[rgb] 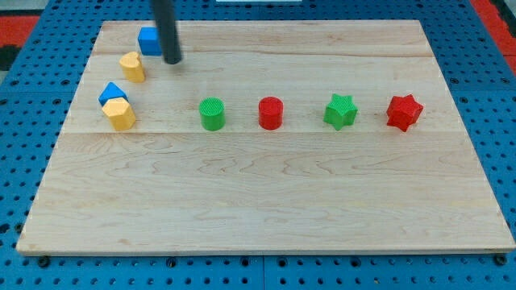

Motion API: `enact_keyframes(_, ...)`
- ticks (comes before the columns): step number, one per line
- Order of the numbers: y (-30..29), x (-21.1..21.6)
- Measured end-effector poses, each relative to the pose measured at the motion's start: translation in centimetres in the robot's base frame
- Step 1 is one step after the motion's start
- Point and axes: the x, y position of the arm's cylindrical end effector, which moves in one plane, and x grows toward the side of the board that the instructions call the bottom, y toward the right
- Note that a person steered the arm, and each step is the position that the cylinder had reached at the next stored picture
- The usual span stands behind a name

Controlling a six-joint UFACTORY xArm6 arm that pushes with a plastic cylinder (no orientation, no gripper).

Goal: Slide the yellow heart to top left

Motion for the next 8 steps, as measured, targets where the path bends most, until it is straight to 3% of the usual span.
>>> enact_keyframes(1,-3.7,1.1)
enact_keyframes(2,-1.9,-2.3)
enact_keyframes(3,-4.4,-3.6)
enact_keyframes(5,-5.5,-1.6)
enact_keyframes(7,-2.6,-1.6)
enact_keyframes(8,-4.8,-0.3)
